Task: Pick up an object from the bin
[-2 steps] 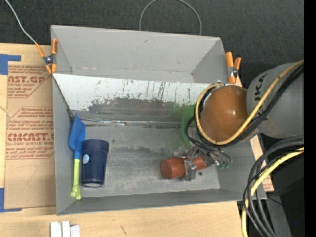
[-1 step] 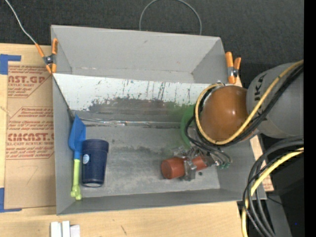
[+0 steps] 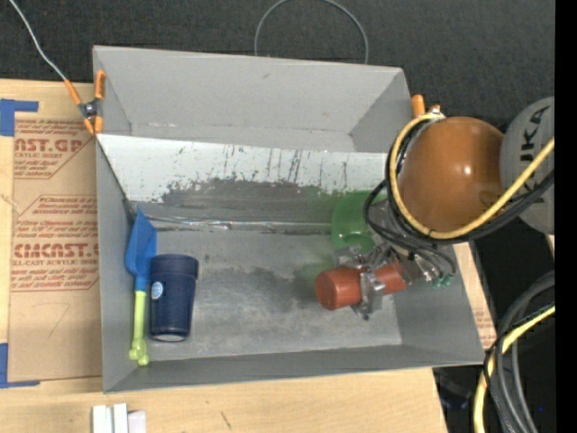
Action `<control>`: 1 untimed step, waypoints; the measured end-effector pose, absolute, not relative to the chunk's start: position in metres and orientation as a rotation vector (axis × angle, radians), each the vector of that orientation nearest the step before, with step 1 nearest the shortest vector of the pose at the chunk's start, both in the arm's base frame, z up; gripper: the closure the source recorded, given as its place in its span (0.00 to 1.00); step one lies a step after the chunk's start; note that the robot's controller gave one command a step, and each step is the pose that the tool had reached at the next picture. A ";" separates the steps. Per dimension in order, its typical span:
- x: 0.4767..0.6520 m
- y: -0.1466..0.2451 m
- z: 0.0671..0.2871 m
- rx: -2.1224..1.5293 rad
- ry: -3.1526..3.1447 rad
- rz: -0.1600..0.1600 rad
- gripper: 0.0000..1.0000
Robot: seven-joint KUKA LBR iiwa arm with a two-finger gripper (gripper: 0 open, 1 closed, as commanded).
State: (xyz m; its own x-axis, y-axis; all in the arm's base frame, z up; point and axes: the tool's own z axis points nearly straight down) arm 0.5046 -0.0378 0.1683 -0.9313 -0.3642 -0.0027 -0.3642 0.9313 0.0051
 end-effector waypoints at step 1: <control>0.506 -0.035 0.070 -0.510 3.093 0.010 1.00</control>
Offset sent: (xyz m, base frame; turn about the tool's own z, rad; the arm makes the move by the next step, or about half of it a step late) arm 0.0000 0.0000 0.0000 0.0000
